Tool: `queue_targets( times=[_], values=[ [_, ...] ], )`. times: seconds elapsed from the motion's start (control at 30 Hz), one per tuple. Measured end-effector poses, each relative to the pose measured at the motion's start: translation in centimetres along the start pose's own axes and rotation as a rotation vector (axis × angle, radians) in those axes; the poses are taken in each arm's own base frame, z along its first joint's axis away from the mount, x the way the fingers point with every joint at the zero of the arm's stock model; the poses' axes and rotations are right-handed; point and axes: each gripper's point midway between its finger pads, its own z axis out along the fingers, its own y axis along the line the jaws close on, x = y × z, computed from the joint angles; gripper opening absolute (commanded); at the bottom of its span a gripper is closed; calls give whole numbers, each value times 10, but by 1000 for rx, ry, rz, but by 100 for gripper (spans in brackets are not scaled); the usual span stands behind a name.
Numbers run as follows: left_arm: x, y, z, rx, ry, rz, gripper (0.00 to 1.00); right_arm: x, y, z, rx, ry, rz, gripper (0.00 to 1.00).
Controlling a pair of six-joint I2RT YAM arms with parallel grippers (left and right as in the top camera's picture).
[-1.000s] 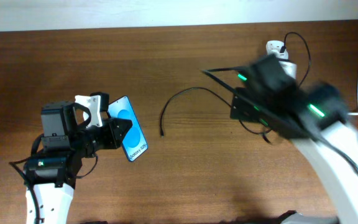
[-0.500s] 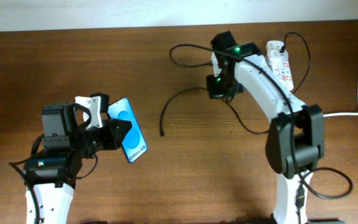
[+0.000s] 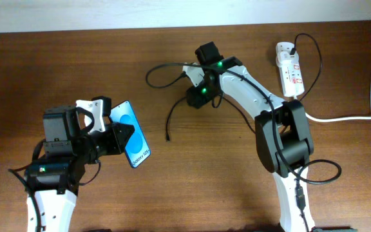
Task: Plug charger to phone and switch on socket
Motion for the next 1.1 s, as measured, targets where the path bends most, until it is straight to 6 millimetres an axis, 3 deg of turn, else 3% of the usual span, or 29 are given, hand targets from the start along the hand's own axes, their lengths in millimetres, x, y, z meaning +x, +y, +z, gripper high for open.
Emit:
queue_targets(
  times=[0.03,0.17,0.3,0.37,0.43,0.67,0.83,0.9,0.97,1.03,1.1],
  values=[
    [0,0,0,0,0,0,0,2,3,1,-4,8,-79,67],
    [0,1,0,-8,-2,0,0,5,2,1,-2,24,-295,65],
    [-1,5,0,-30,-7,0,0,18,2,-1,-20,73,-550,69],
    [-1,6,0,-33,-8,0,0,13,0,-3,-10,62,-678,74],
    [-1,6,0,-36,-7,-1,0,-5,-5,-6,32,9,-760,76],
    [2,8,0,-44,2,-8,0,-14,-36,-13,81,-33,-788,75],
    [2,8,0,-47,4,-10,0,2,-56,7,12,-42,-720,72],
    [2,8,0,-47,5,-13,0,2,-57,9,-17,-65,-693,67],
    [2,9,0,-48,4,-26,0,1,-57,11,-42,-87,-675,40],
    [2,8,0,-47,4,-36,0,-3,-58,14,-60,-108,-652,27],
    [2,8,0,-47,4,-47,0,-1,-57,14,-76,-102,-638,4]
  ],
)
